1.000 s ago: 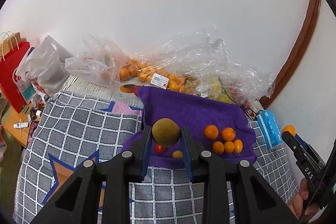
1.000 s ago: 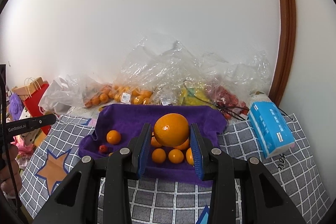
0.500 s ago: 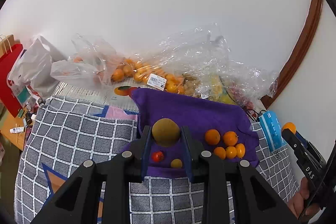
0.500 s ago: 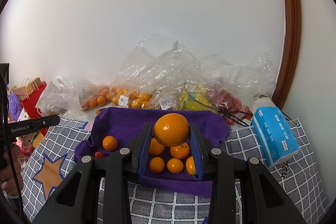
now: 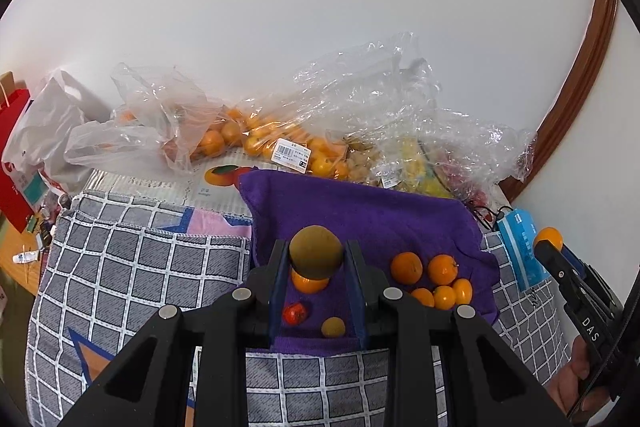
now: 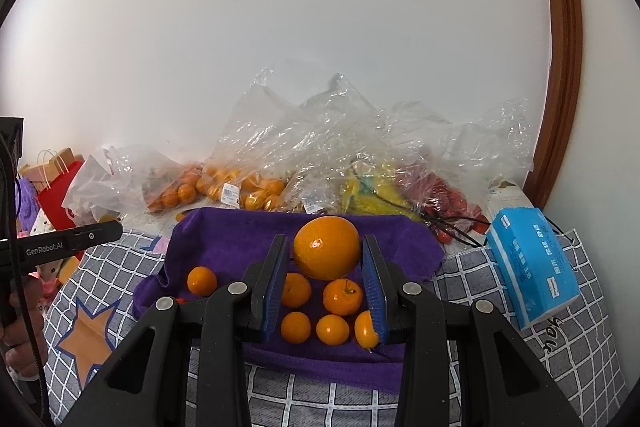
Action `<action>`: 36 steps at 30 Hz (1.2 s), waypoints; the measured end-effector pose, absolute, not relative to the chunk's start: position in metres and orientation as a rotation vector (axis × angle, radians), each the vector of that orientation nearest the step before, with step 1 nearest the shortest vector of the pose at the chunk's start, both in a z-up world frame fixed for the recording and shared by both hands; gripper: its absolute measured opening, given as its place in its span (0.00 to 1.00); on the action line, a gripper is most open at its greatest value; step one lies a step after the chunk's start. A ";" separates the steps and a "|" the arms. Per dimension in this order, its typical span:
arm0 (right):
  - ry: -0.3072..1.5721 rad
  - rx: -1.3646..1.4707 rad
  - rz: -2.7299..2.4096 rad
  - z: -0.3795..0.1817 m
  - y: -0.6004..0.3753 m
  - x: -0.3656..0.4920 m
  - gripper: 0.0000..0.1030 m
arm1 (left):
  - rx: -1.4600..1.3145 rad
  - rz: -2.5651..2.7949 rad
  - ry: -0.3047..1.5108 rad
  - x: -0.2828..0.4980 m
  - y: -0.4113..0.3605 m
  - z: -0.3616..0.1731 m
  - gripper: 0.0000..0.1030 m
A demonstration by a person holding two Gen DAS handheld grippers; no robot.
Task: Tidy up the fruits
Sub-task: 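Carry the yellow-green fruit with the left tool while the right tool carries its orange over the towel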
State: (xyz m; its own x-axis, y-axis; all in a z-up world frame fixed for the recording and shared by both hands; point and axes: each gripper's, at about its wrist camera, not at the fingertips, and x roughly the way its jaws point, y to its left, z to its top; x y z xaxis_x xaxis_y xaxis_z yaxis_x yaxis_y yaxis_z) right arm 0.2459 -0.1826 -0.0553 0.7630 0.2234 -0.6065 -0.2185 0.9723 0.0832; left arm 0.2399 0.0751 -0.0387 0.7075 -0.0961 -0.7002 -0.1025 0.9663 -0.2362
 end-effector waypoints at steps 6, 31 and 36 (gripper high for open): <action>0.664 0.007 0.240 -0.058 -0.182 0.254 0.35 | -0.264 -0.003 0.795 0.252 0.075 -0.041 0.25; 0.684 -0.014 0.237 -0.087 -0.175 0.308 0.35 | -0.301 0.040 0.824 0.299 0.112 -0.066 0.25; 0.717 -0.012 0.213 -0.103 -0.185 0.323 0.35 | -0.306 0.038 0.840 0.305 0.115 -0.076 0.25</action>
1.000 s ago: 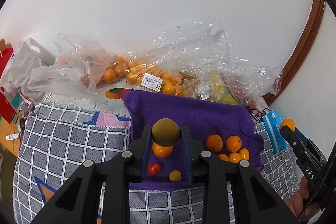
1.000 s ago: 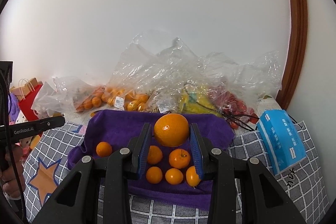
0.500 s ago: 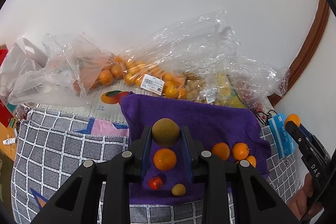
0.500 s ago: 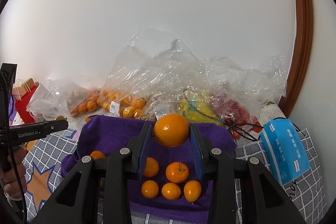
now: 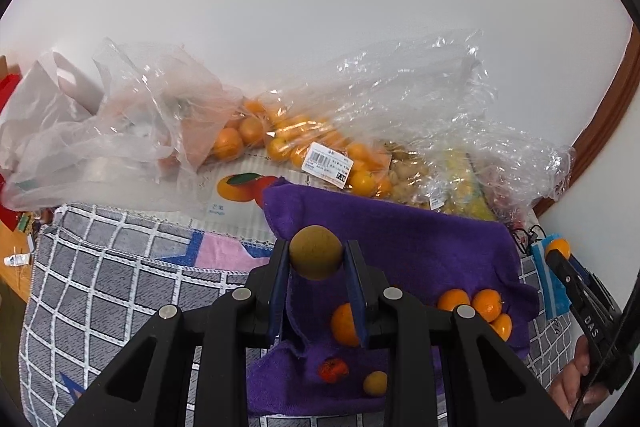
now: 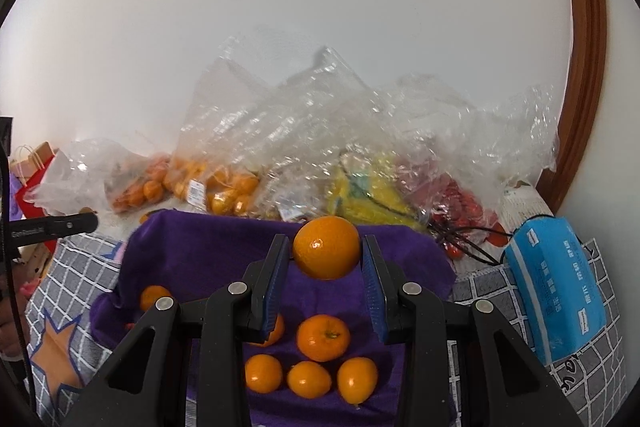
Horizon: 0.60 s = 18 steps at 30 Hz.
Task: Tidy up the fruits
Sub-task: 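Carry the yellow-green fruit with the left tool while the right tool carries its orange over the towel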
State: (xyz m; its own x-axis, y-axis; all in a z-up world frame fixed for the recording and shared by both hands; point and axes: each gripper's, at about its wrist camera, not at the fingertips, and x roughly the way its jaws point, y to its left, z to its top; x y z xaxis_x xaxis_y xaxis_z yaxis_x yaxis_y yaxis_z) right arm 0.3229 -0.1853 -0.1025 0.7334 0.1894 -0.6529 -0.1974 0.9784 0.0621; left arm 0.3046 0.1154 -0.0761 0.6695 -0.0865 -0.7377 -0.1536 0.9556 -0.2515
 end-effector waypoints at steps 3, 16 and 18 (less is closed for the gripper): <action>0.736 -0.002 0.201 -0.111 -0.193 0.332 0.35 | -0.306 0.024 0.858 0.313 0.112 -0.087 0.25; 0.856 0.032 0.216 -0.168 -0.195 0.361 0.35 | -0.301 -0.020 0.957 0.349 0.090 -0.131 0.25; 0.869 0.032 0.211 -0.174 -0.196 0.364 0.35 | -0.304 -0.024 0.969 0.353 0.089 -0.136 0.25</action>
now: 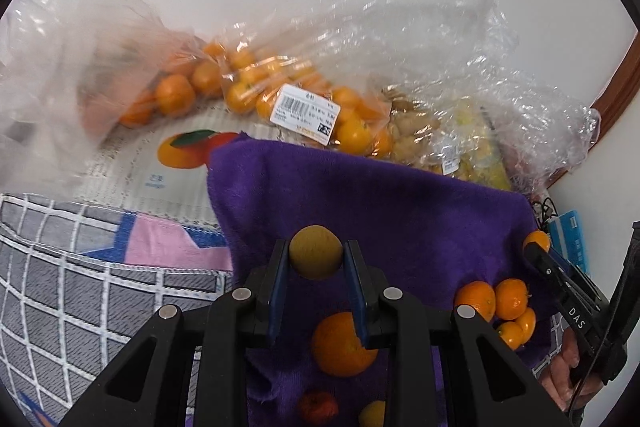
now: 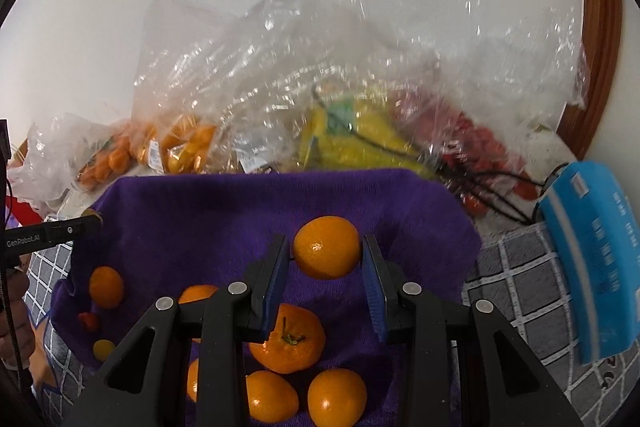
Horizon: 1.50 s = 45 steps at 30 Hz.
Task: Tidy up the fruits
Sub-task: 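Carry the yellow-green fruit with the left tool while the right tool carries its orange over the towel, then open the right tool onto the towel while the left tool releases the yellow-green fruit there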
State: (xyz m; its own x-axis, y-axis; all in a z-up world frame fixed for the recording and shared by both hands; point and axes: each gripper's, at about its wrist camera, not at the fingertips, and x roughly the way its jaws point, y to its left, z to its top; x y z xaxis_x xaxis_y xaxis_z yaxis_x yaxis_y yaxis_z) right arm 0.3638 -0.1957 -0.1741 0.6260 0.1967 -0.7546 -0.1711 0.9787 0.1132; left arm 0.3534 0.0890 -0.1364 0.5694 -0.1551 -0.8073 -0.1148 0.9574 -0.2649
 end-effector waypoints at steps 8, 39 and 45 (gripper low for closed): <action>0.898 0.046 0.195 -0.189 -0.198 0.368 0.35 | -0.286 -0.032 1.019 0.367 0.077 -0.156 0.25; 0.924 -0.003 0.164 -0.190 -0.192 0.369 0.39 | -0.152 0.002 1.027 0.372 0.058 -0.160 0.34; 0.866 0.004 0.151 -0.163 -0.195 0.358 0.50 | -0.152 0.006 0.990 0.355 0.063 -0.137 0.44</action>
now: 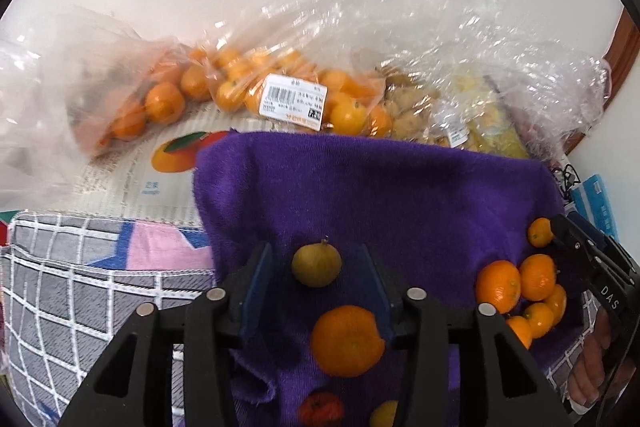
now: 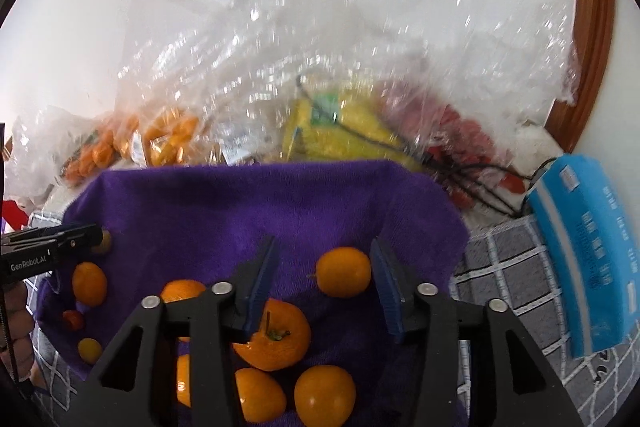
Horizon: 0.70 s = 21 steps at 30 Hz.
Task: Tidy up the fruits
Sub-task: 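Open the right tool onto the towel while the left tool releases the yellow-green fruit there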
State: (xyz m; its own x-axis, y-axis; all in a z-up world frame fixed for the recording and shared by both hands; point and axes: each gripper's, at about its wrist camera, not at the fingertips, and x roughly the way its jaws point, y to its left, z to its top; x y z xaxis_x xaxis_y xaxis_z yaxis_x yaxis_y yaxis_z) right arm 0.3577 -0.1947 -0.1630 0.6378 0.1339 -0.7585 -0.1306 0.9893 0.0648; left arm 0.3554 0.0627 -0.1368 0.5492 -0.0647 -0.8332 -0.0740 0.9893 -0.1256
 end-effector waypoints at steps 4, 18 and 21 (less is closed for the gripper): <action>0.848 0.011 0.152 -0.142 -0.194 0.343 0.51 | -0.144 -0.002 0.969 0.338 0.062 -0.119 0.48; 0.806 -0.012 0.128 -0.070 -0.184 0.241 0.51 | -0.123 -0.010 0.866 0.237 0.048 -0.061 0.60; 0.797 0.014 0.128 -0.060 -0.188 0.215 0.51 | -0.119 -0.008 0.836 0.211 0.046 -0.050 0.62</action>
State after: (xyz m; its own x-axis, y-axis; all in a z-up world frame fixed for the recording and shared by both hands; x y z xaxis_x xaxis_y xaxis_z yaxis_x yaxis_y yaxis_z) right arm 0.2153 -0.1876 -0.0603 0.6916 0.1200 -0.7123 -0.1091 0.9921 0.0612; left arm 0.2107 0.0462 -0.0503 0.6704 -0.0539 -0.7400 -0.0400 0.9933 -0.1087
